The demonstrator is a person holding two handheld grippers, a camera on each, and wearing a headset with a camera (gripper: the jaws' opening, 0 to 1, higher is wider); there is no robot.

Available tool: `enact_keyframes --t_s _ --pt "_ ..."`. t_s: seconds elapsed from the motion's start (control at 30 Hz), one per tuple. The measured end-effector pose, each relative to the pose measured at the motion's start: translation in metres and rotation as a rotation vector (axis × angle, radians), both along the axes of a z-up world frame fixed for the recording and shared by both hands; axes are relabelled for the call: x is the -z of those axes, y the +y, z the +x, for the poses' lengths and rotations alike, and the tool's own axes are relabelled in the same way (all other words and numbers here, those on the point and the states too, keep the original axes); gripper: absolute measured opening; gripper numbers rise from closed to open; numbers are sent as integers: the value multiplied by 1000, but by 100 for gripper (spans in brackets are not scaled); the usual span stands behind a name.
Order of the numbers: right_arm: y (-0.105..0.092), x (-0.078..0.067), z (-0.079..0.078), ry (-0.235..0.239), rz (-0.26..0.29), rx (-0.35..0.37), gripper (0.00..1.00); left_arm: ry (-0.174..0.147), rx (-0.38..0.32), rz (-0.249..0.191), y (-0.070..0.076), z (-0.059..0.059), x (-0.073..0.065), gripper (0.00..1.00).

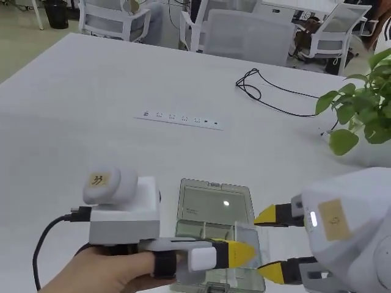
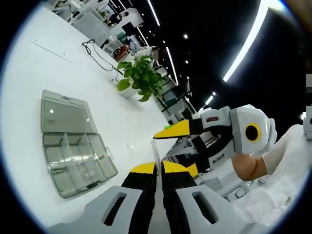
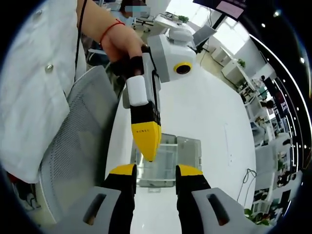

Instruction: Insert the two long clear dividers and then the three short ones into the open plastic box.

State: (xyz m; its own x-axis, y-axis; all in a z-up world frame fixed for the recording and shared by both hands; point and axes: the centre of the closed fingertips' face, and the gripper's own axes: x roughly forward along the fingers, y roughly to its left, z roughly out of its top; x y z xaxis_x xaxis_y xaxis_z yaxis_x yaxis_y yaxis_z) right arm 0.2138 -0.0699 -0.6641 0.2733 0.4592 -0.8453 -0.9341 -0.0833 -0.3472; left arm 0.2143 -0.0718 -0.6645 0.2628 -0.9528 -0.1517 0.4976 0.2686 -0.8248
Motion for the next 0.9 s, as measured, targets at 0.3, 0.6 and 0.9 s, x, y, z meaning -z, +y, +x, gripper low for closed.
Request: enact_keyframes --t_s 0.3,0.6,0.9 --pt "0 0 -1 -10 -8 -10 33 7 -2 -4 0 -1 0 0" --pt "5 -6 -2 13 32 -17 34 -23 -7 24 4 0 3 0" --pt "9 -45 -2 357 301 27 26 -325 126 101 8 -14 -1 0"
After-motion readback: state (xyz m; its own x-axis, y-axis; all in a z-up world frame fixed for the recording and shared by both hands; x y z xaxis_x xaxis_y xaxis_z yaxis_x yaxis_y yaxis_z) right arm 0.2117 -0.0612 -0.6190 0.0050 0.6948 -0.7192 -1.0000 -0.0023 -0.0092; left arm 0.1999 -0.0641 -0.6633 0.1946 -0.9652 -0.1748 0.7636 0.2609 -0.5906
